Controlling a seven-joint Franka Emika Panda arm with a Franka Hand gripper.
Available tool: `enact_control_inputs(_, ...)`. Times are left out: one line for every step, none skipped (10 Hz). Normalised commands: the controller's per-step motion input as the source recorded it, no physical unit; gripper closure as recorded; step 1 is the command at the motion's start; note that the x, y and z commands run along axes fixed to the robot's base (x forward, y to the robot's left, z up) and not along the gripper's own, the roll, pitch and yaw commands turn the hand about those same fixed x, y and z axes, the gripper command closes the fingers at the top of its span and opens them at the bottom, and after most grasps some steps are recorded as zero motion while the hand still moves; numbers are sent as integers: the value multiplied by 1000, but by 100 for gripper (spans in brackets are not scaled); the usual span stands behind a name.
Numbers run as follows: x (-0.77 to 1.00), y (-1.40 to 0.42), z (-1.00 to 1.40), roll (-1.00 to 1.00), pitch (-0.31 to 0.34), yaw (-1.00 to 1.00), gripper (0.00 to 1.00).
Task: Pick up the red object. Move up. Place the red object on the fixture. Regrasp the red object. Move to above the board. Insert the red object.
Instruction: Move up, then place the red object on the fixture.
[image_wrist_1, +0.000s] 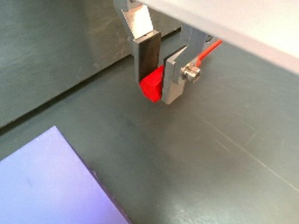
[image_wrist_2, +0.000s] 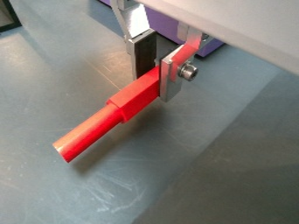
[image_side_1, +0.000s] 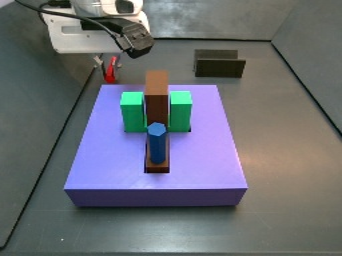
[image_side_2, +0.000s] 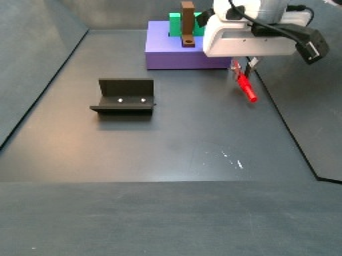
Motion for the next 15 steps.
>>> enact_control_inputs(-67,26,593,-32,24,-45,100)
enact_control_inputs(-71,25,581,-34,31,-44,100)
enact_control_inputs(-78,13,483,-51,47,-27,100)
enact_control_inputs(-32,-2,248,-98,30,-10,100)
enact_control_inputs(-23,34,0,0,0,-26,100)
enact_control_inputs(0,0,429,-369,0,-34,100)
enact_control_inputs(329,0,1000,-371,117,-103,100)
enact_control_inputs(477,0,1000,-320,120,-206,100)
enact_control_inputs(566,0,1000,-334,189,-306,100)
enact_control_inputs(577,-11,1000,-340,197,-320,100)
enact_control_inputs(577,-34,1000,-340,229,-329,100)
enact_control_inputs(500,-37,1000,-306,186,-326,100)
enact_control_inputs(540,-31,920,-369,137,-349,100)
enact_control_inputs(463,-3,703,-343,80,-306,100)
enact_control_inputs(354,-26,417,-220,63,-197,100)
